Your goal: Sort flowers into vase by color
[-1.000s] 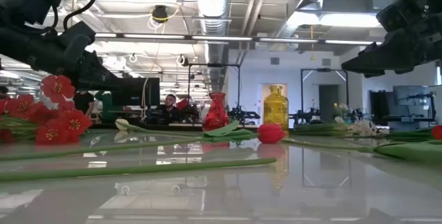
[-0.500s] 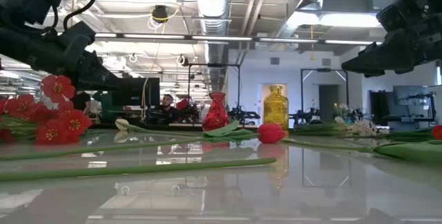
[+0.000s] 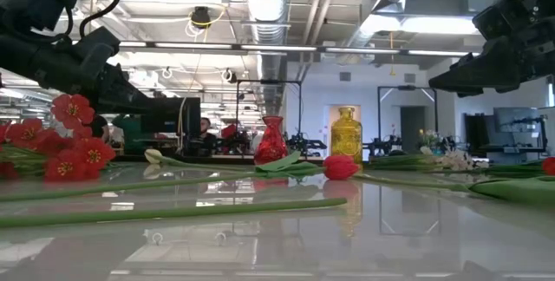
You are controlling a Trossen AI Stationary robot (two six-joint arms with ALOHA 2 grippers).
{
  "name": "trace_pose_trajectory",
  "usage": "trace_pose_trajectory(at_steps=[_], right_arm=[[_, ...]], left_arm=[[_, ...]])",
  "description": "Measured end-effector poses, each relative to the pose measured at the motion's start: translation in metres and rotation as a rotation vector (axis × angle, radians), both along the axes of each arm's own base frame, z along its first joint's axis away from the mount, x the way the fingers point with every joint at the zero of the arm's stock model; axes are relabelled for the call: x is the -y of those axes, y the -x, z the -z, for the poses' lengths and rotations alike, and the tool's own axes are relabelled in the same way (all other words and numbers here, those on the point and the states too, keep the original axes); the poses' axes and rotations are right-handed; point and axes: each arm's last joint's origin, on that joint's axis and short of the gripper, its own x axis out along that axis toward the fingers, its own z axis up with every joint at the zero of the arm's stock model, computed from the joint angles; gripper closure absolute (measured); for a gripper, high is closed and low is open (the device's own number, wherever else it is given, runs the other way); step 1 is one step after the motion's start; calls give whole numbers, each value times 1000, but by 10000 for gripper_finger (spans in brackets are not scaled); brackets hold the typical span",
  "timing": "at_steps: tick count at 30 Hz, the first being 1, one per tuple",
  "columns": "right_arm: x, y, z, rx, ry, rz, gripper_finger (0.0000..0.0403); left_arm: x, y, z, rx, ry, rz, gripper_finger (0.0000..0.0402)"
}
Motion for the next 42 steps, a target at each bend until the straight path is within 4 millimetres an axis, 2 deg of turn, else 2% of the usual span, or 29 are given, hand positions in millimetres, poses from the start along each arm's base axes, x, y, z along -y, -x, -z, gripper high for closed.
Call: trace_pose_trajectory(at_steps=[9, 16, 27, 32, 36, 39, 42], right_arm=[[0, 0, 0, 0, 0, 0, 271], [0, 0, 0, 0, -3, 1, 271], [0, -1, -6, 63, -1, -2, 271], [0, -2, -16, 166, 0, -3, 271], [1, -4, -35, 180, 216, -4, 271], [7, -6, -50, 29, 351, 75, 271], [14, -8, -63, -170, 471, 78, 271]], left_arm=[[0, 0, 0, 14, 22, -7, 255], [0, 0, -1, 146, 235, -77, 255], [-4, 1, -7, 254, 206, -250, 255], [-2, -3, -14, 270, 163, -103, 255], [0, -5, -31, 370, 82, -9, 255], [0, -8, -44, 351, -29, 20, 255], [0, -15, -59, 306, -136, 29, 255]])
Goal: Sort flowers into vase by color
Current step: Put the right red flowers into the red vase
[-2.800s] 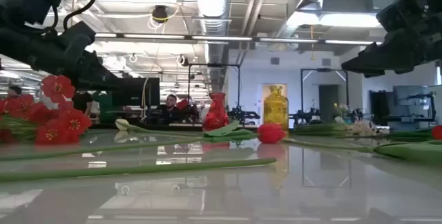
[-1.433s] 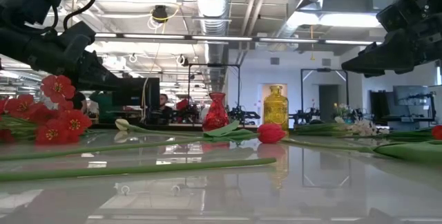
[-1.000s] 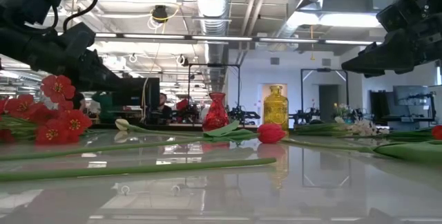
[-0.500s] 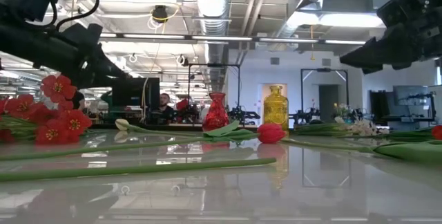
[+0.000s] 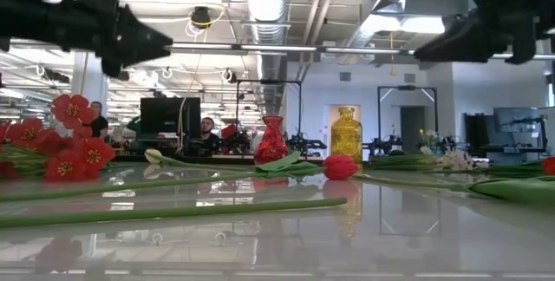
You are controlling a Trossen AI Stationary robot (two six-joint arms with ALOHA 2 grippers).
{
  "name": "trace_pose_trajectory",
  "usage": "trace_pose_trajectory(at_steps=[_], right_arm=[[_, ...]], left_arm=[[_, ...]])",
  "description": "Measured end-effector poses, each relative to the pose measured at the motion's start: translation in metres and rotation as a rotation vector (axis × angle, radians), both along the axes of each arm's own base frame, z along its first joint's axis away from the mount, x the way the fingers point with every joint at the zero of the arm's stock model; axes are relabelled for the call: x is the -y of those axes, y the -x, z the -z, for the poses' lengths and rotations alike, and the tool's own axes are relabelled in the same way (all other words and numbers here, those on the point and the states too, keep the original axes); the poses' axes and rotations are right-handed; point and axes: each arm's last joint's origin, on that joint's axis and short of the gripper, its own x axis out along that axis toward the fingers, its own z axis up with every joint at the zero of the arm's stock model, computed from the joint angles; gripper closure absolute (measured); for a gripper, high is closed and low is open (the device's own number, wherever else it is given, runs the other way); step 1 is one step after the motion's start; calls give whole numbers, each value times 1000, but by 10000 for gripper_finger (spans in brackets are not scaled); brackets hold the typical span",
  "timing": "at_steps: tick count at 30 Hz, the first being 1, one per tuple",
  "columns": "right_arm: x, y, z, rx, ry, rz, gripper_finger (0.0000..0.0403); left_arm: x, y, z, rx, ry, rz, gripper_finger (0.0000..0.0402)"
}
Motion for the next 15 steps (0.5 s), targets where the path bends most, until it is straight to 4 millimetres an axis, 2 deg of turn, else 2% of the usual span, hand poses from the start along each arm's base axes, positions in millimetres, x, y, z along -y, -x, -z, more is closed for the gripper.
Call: trace_pose_trajectory(at_steps=[5, 8, 11, 15], right_arm=[[8, -7, -25, -259, 239, 34, 270], [10, -13, -31, -472, 418, 26, 265], [12, -22, -32, -667, 528, -14, 253], [9, -34, -16, -931, 728, -210, 230]], left_arm=[[0, -16, -21, -109, -158, -3, 253], [0, -26, -29, -182, -256, -6, 244], [0, -33, -33, -228, -301, -4, 229], [0, -40, -34, -249, -304, -1, 205]])
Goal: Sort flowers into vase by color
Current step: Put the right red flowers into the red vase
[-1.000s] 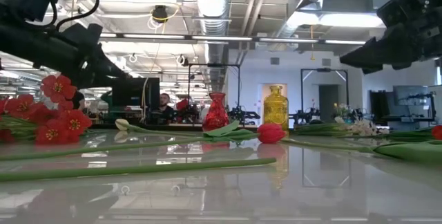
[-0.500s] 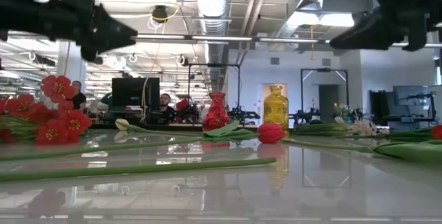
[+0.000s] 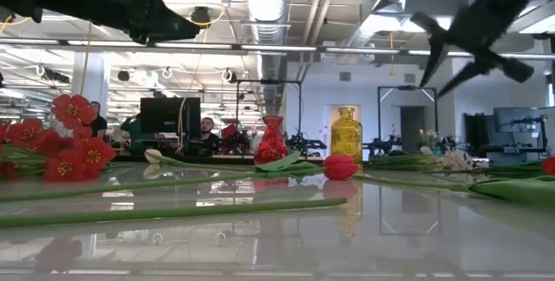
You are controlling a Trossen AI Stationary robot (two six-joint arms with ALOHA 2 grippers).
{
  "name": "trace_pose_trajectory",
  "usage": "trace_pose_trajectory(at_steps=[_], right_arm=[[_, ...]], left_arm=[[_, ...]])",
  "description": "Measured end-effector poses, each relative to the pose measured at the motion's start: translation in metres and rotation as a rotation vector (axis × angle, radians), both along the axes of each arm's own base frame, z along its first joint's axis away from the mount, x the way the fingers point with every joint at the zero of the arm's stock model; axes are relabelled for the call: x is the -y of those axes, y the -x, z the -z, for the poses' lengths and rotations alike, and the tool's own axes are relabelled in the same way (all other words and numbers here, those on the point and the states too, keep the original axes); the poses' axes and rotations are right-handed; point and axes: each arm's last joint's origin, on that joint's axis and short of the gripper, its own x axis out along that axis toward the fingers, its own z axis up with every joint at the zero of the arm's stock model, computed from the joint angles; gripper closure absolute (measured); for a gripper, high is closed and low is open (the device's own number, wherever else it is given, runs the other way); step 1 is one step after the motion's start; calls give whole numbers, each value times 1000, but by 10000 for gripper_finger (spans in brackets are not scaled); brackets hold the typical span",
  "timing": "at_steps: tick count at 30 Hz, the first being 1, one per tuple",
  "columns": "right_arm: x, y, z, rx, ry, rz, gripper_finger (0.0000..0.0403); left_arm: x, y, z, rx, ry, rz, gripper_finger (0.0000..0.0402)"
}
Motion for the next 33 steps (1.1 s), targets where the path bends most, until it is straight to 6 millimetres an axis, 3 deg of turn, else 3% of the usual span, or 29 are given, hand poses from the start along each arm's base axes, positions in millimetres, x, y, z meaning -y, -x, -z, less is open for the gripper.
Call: trace_pose_trajectory(at_steps=[5, 13, 33], right_arm=[[-6, -14, 17, -297, 225, -220, 200], [-24, -17, 42, -548, 215, -362, 182], [-51, -31, 90, -774, 60, -468, 186]], left_arm=[[0, -3, 4, -9, 35, -1, 190], [0, -2, 10, -51, 86, -6, 189], [1, -2, 11, -42, 134, 7, 189]])
